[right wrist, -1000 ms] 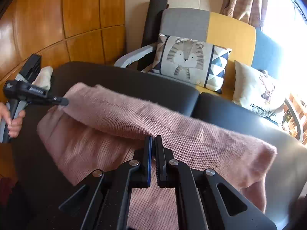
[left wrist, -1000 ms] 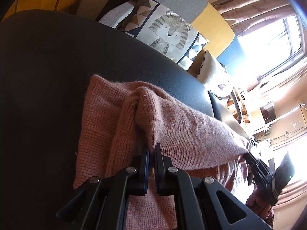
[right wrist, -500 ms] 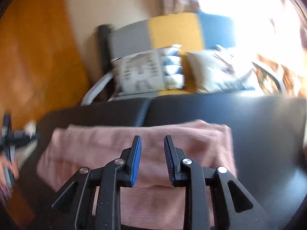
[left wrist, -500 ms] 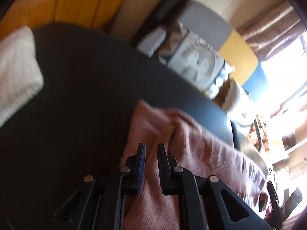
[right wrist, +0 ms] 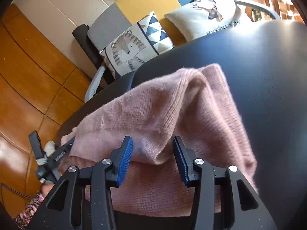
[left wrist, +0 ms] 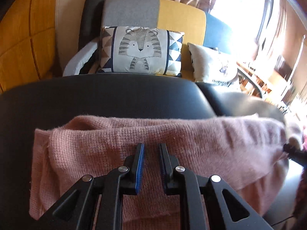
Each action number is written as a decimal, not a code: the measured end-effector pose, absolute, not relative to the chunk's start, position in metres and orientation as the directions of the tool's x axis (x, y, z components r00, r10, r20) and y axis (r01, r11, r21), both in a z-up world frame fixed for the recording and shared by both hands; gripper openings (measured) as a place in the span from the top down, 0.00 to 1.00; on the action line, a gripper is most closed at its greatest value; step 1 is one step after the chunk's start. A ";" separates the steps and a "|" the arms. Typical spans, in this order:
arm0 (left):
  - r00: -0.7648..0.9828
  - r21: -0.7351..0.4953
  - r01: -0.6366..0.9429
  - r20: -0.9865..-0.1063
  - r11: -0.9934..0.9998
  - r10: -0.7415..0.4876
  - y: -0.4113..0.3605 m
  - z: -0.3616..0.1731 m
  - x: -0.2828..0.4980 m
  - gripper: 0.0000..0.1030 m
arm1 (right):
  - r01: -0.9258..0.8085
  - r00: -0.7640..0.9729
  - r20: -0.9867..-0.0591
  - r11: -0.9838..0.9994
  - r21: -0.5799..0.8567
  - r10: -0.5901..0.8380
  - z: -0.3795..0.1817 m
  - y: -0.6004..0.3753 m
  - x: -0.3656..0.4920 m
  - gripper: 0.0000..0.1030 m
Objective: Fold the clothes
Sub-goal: 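Open both grippers and lift them off the folded sweater, then move the right gripper to the folded pink sweater edge and pinch it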
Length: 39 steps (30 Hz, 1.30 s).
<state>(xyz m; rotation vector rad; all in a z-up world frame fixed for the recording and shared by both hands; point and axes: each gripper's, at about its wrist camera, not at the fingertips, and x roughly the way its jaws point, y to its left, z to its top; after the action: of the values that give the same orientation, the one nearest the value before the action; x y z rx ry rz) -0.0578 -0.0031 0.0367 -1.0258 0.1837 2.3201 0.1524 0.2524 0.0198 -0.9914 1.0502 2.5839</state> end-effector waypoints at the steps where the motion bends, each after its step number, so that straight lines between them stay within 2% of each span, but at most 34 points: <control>1: -0.557 -0.087 -0.570 -0.690 -0.817 0.462 -0.008 0.033 -0.050 0.84 | -0.374 -0.765 -0.639 -0.753 0.542 -0.079 0.020 0.250 0.148 0.55; 2: -0.576 -0.074 -0.571 -0.674 -0.817 0.463 -0.010 0.029 -0.050 0.83 | -0.355 -0.768 -0.635 -0.773 0.526 -0.079 0.021 0.248 0.144 0.77; 3: -0.580 -0.069 -0.570 -0.671 -0.819 0.461 -0.011 0.027 -0.052 0.83 | -0.337 -0.766 -0.639 -0.801 0.494 -0.072 0.026 0.246 0.137 0.90; 5: -0.571 -0.077 -0.570 -0.679 -0.818 0.461 -0.010 0.027 -0.055 0.81 | -0.340 -0.761 -0.648 -0.833 0.437 -0.030 0.039 0.248 0.126 0.97; 8: -0.547 -0.129 -0.573 -0.675 -0.810 0.495 -0.020 0.027 -0.058 0.81 | -0.386 -0.754 -0.657 -0.817 0.429 0.011 0.058 0.262 0.119 0.97; 10: -0.524 -0.182 -0.572 -0.669 -0.800 0.527 -0.028 0.026 -0.061 0.81 | -0.452 -0.697 -0.716 -0.802 0.391 0.044 0.054 0.276 0.112 0.97; 12: -0.508 -0.216 -0.571 -0.665 -0.792 0.547 -0.030 0.024 -0.065 0.81 | -0.474 -0.630 -0.776 -0.805 0.357 0.026 0.036 0.281 0.110 0.94; 14: -0.505 -0.222 -0.571 -0.665 -0.791 0.551 -0.029 0.023 -0.066 0.81 | -0.490 -0.592 -0.804 -0.812 0.316 0.045 0.024 0.283 0.112 0.88; 16: -0.510 -0.208 -0.572 -0.667 -0.794 0.543 -0.028 0.024 -0.063 0.81 | -0.520 -0.614 -0.778 -0.810 0.272 0.133 0.029 0.280 0.124 0.88; 19: -0.516 -0.172 -0.571 -0.685 -0.803 0.514 -0.023 0.027 -0.060 0.81 | -0.515 -0.721 -0.653 -0.811 0.279 0.233 0.054 0.262 0.145 0.87; 22: -0.549 -0.115 -0.552 -0.696 -0.826 0.463 -0.017 0.040 -0.054 0.81 | -0.396 -0.773 -0.599 -0.896 0.200 0.208 0.069 0.233 0.133 0.87; 24: -0.599 -0.095 -0.542 -0.653 -0.835 0.463 -0.014 0.051 -0.047 0.81 | -0.287 -0.791 -0.600 -0.939 0.189 0.121 0.068 0.221 0.113 0.87; 26: -0.636 -0.050 -0.534 -0.634 -0.844 0.440 -0.007 0.054 -0.047 0.79 | -0.249 -0.766 -0.638 -0.951 0.181 0.079 0.056 0.222 0.090 0.87; 29: -0.644 0.046 -0.533 -0.670 -0.845 0.370 0.006 0.040 -0.056 0.77 | -0.257 -0.671 -0.726 -0.965 0.042 0.147 0.029 0.223 0.057 0.87; 31: -0.647 0.087 -0.551 -0.672 -0.830 0.359 0.007 0.031 -0.060 0.76 | -0.285 -0.648 -0.732 -0.958 -0.021 0.209 0.020 0.233 0.053 0.87; 35: -0.623 0.028 -0.564 -0.671 -0.826 0.402 0.000 0.030 -0.068 0.74 | -0.425 -0.630 -0.748 -0.899 0.106 0.210 0.012 0.275 0.058 0.87; 39: -0.614 -0.006 -0.566 -0.664 -0.825 0.426 -0.004 0.027 -0.071 0.73 | -0.413 -0.644 -0.729 -0.907 0.077 0.232 0.006 0.276 0.063 0.88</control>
<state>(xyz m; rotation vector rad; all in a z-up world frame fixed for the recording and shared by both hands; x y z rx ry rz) -0.0709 -0.0036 0.0271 -0.9136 0.2750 2.3956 0.0628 0.2762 0.0060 -1.0787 0.3364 2.5409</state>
